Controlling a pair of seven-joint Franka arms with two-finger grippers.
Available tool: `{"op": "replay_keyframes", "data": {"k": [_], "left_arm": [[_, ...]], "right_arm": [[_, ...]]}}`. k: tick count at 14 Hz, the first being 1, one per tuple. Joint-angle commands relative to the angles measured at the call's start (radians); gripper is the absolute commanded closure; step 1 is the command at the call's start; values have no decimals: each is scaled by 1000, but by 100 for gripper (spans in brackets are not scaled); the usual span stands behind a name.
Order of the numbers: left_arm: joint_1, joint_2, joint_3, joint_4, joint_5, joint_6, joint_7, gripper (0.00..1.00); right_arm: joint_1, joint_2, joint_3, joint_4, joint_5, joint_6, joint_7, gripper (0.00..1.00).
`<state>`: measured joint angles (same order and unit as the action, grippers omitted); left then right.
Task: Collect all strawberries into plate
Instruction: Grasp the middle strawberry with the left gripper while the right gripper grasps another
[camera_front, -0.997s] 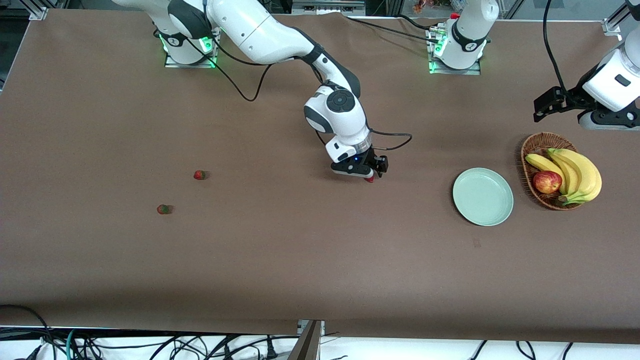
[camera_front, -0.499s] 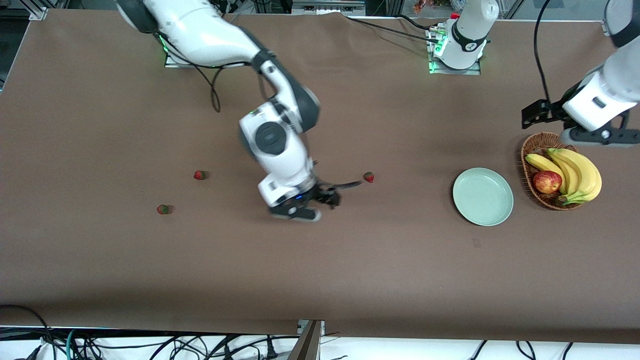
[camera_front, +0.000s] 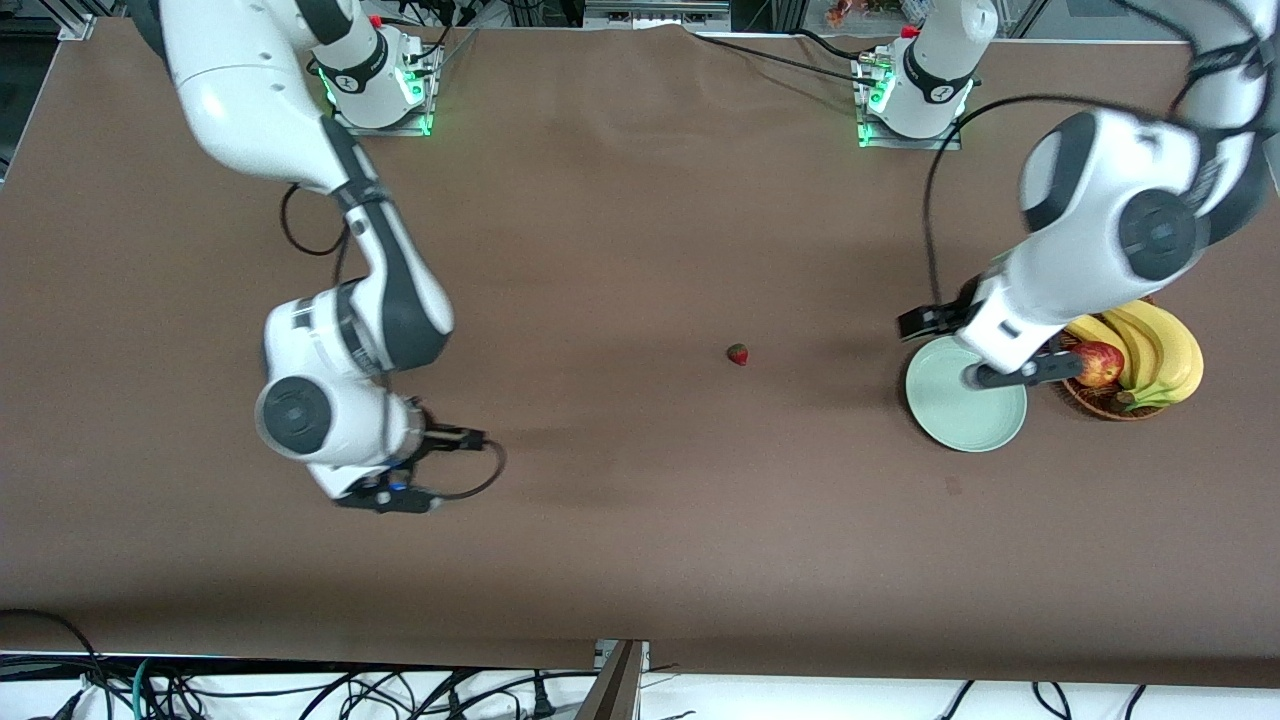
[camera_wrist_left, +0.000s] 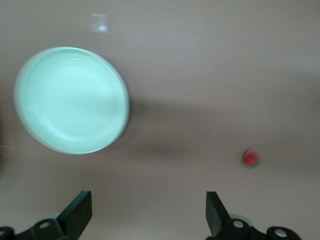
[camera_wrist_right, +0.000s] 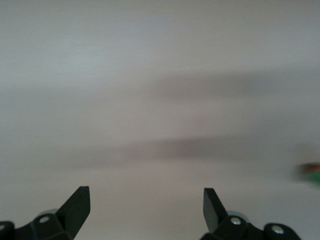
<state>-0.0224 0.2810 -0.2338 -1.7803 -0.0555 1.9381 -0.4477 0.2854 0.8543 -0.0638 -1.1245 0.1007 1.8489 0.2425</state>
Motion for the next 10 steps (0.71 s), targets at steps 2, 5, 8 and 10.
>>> {"op": "replay_keyframes", "data": {"k": [2, 5, 8, 10], "left_arm": [[-66, 162, -39, 24, -1, 215, -143, 0], [-161, 274, -36, 18, 0, 404, -230, 0], [-194, 342, -36, -20, 3, 430, -253, 0], [-241, 363, -32, -21, 8, 450, -302, 0]], "right_arm": [[-18, -20, -134, -125, 7, 19, -289, 0], [-81, -26, -136, -187, 10, 79, -417, 0], [-100, -79, -136, -346, 10, 237, -483, 0], [-100, -121, -136, -472, 10, 363, -502, 0]]}}
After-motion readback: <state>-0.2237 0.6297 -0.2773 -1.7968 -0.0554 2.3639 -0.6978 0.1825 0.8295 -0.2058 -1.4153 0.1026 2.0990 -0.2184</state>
